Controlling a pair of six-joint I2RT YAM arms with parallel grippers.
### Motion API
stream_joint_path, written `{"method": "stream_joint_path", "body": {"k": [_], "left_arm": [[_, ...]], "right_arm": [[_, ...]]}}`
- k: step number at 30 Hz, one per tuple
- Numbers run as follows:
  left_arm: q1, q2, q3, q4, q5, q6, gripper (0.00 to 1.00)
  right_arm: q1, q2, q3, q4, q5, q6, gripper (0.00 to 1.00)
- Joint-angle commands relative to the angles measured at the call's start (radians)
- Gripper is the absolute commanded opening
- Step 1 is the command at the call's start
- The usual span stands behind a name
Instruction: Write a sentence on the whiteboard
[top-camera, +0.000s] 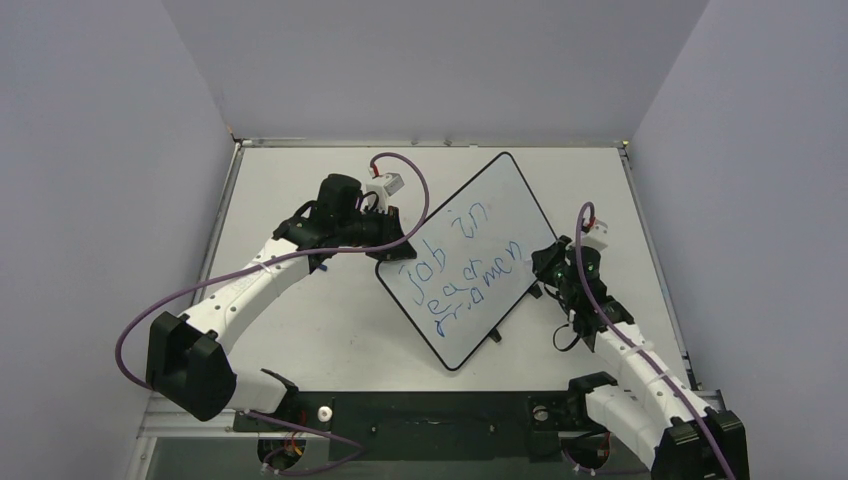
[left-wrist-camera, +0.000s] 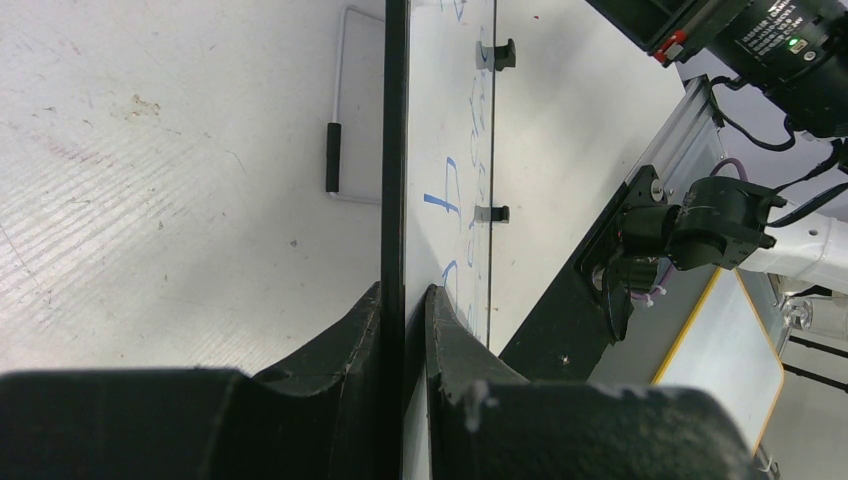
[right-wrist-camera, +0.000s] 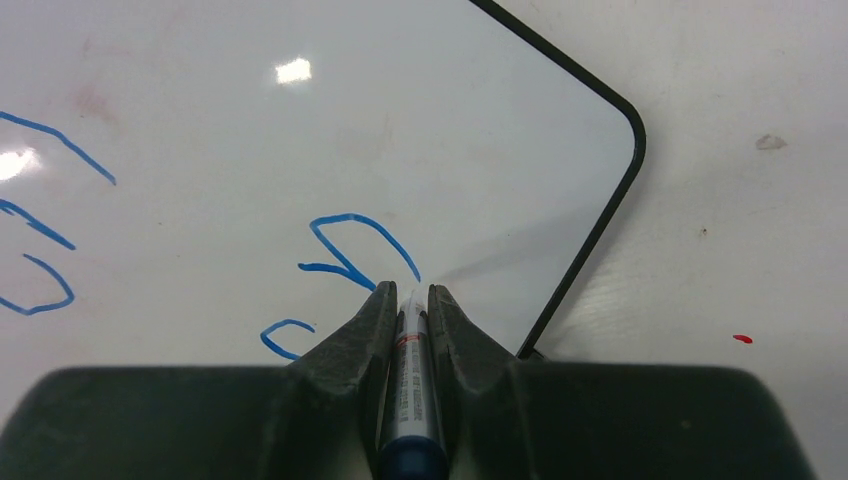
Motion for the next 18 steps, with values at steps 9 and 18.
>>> {"method": "stream_joint_path", "body": {"k": [9,18], "left_arm": [[-0.009,-0.011,-0.015,-0.044,-0.105,0.104,0.0],[-0.01,-0.008,-0.016,-0.046,-0.107,0.105,0.0]], "right_arm": [[0.001,0.041,0.091,0.072,-0.034,-0.01,0.0],[0.002,0.115,0.097,0.137,-0.072,0.016,0.0]]}}
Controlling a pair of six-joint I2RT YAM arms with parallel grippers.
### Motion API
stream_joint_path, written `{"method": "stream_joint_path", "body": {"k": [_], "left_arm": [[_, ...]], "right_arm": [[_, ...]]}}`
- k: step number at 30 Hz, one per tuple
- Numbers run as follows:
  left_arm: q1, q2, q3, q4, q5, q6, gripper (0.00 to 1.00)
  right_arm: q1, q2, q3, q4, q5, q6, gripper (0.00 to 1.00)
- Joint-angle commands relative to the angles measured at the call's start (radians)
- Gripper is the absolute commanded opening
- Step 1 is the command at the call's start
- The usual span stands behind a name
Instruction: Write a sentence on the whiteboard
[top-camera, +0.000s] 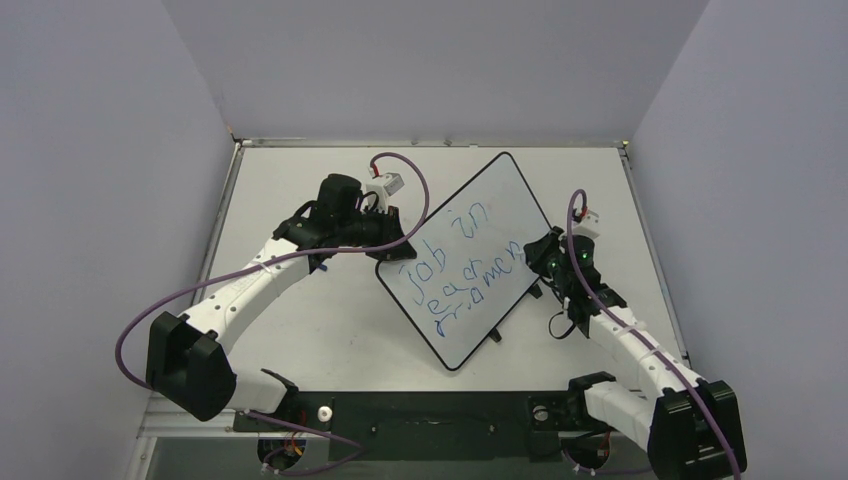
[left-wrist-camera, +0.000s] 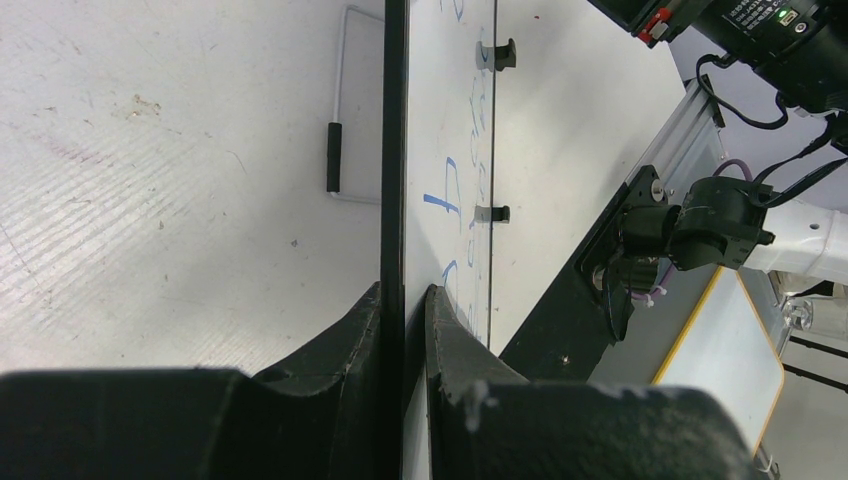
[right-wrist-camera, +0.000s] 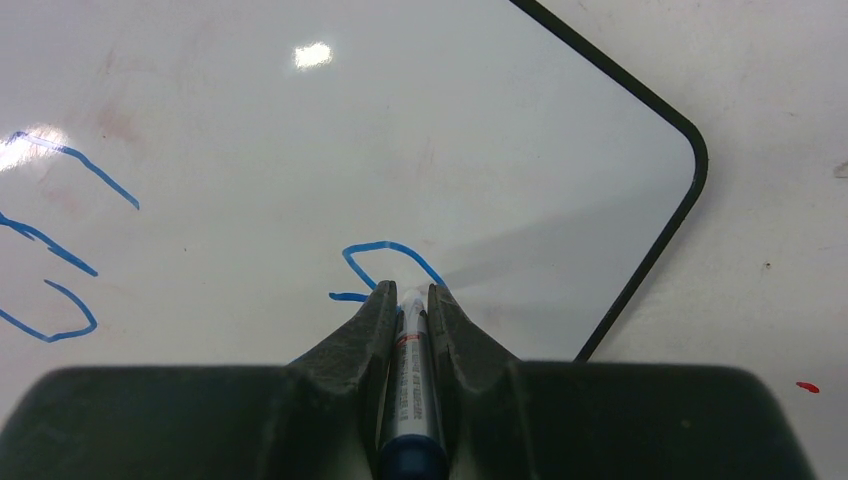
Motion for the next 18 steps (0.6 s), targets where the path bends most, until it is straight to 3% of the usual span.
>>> {"method": "stream_joint_path", "body": {"k": [1,18], "left_arm": [[-0.01,-0.008,-0.016,-0.045,-0.107,0.105,0.0],[-0.01,-0.012,-0.018,-0.046,-0.107,0.106,0.0]], "right_arm": [[0.003,0.019,0.045,0.083,-0.019,0.016,0.0],[-0.002,-0.041,0.081,0.023,0.092,-0.006,0.0]]}}
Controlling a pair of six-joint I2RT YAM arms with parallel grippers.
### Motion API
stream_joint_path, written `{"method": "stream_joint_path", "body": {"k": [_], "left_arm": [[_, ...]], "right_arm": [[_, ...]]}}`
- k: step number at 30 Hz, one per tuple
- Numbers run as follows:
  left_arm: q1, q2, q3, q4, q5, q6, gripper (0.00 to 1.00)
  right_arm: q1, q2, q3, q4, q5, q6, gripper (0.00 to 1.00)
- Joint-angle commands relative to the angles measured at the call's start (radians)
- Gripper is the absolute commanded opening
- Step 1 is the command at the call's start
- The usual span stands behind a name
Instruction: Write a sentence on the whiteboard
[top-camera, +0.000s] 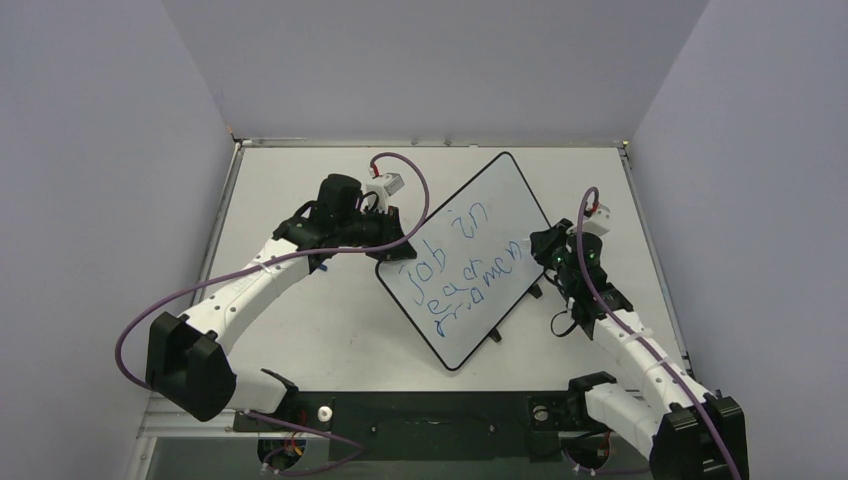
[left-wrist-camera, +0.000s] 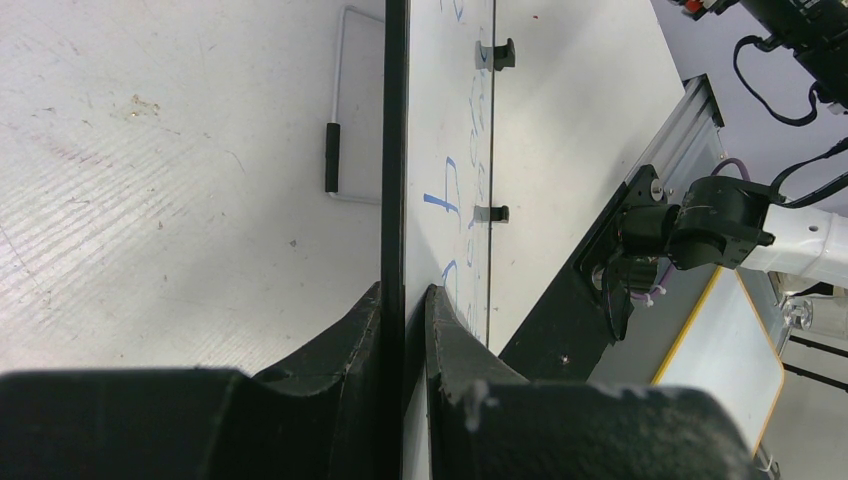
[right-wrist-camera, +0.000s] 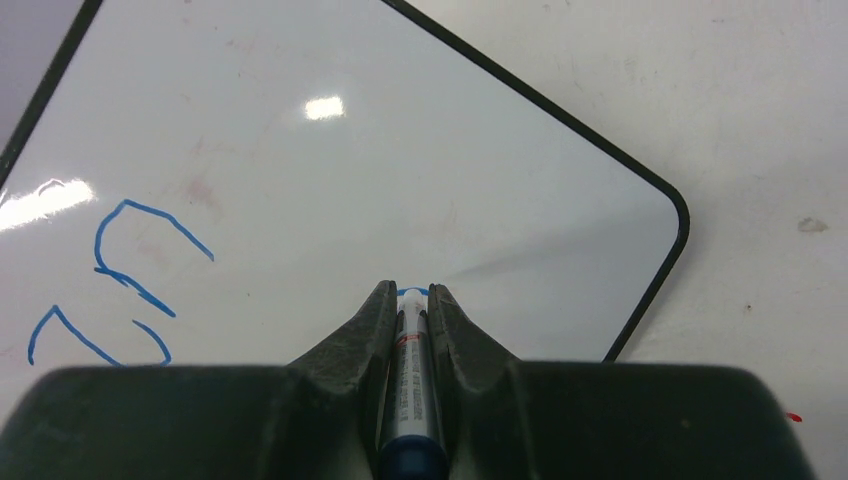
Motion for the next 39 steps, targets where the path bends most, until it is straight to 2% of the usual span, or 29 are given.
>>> {"method": "stream_joint_path", "body": {"k": [1,12,25,35,39], "left_arm": [[-0.009,-0.011,-0.018,-0.046,-0.107,0.106,0.0],[-0.011,-0.014,-0.019,-0.044,-0.108,0.104,0.0],[-0.011,-0.01,-0.019,-0.041,-0.105,0.106,0.0],[-0.011,-0.011,-0.014,-0.044,-0.105,0.106,0.0],[-0.011,-0.012,-0.013,-0.044,-0.107,0.106,0.0]], "right_arm": [[-0.002,0.019,0.057,0.013,0.045,-0.012,0.0],[-0.012,0.152,0.084,0.089,0.053,0.011,0.0],[-0.081,0.222,0.114,0.124,0.058,0.004,0.0],[-0.073,0.107,0.099,0.145,-0.026,0.01,0.0],[-0.067,0.112,0.109,0.161,-0.065,0.024,0.0]]}}
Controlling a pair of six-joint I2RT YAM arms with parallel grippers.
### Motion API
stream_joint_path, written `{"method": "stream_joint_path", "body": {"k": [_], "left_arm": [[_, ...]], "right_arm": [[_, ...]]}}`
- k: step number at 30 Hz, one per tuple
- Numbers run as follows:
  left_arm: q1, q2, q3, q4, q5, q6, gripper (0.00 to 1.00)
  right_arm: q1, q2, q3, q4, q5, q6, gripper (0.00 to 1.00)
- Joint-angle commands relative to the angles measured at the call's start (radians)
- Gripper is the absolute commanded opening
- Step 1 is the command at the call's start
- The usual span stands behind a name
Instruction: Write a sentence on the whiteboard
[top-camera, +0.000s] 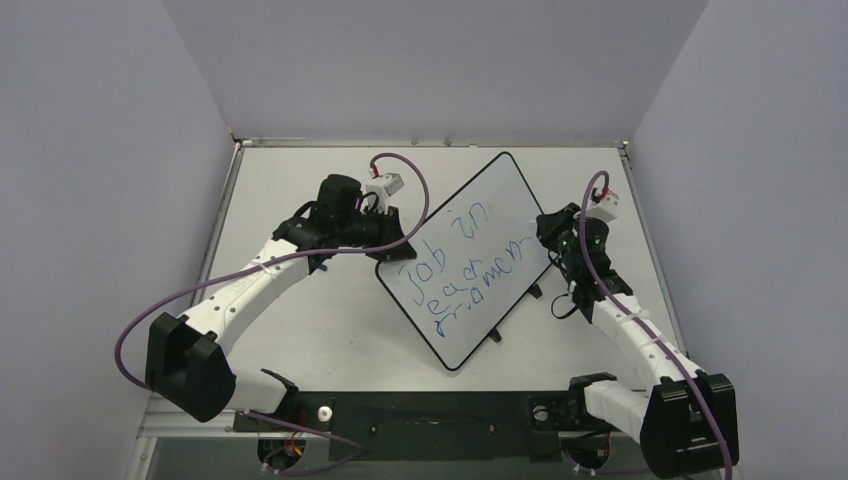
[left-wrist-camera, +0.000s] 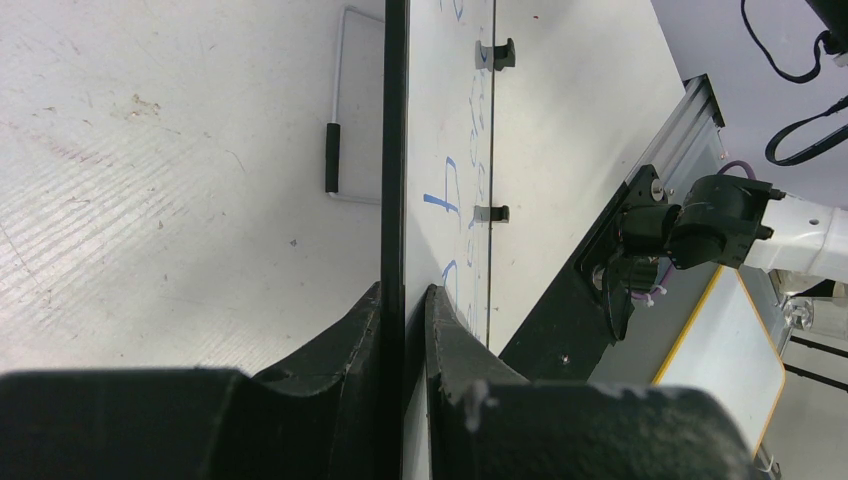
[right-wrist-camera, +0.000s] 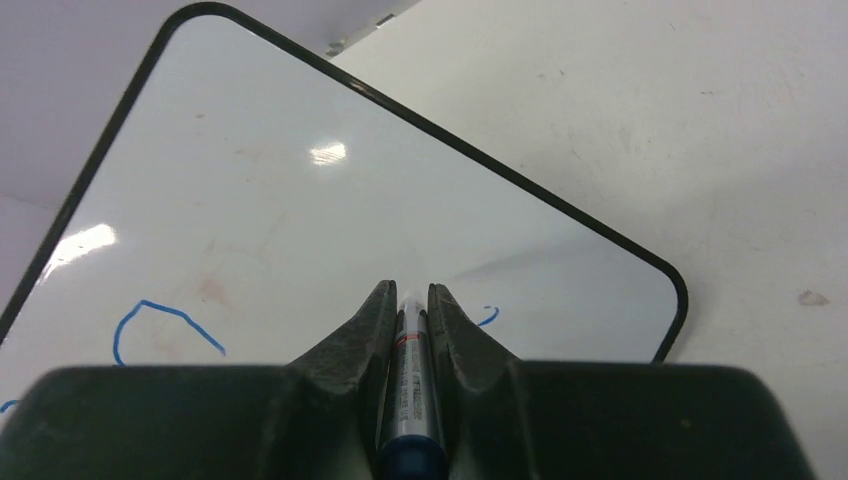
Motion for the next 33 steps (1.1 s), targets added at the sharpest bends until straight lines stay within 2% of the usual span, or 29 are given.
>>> {"method": "stream_joint_path", "body": {"k": [1,13,33], "left_arm": [[-0.01,-0.008,-0.01,-0.045,-0.104,0.106,0.0],[-0.011,-0.012,-0.012,-0.05,-0.106,0.106,0.0],[-0.011,-0.023,-0.013,-0.052,-0.105,0.105,0.0]], "right_arm": [[0.01,0.003,0.043,0.073,-0.061,0.024,0.0],[0.028,0.093,0.072,0.104,-0.07,0.05,0.0],[0.027,0.057,-0.04,-0.004,-0.033,0.014,0.0]]}}
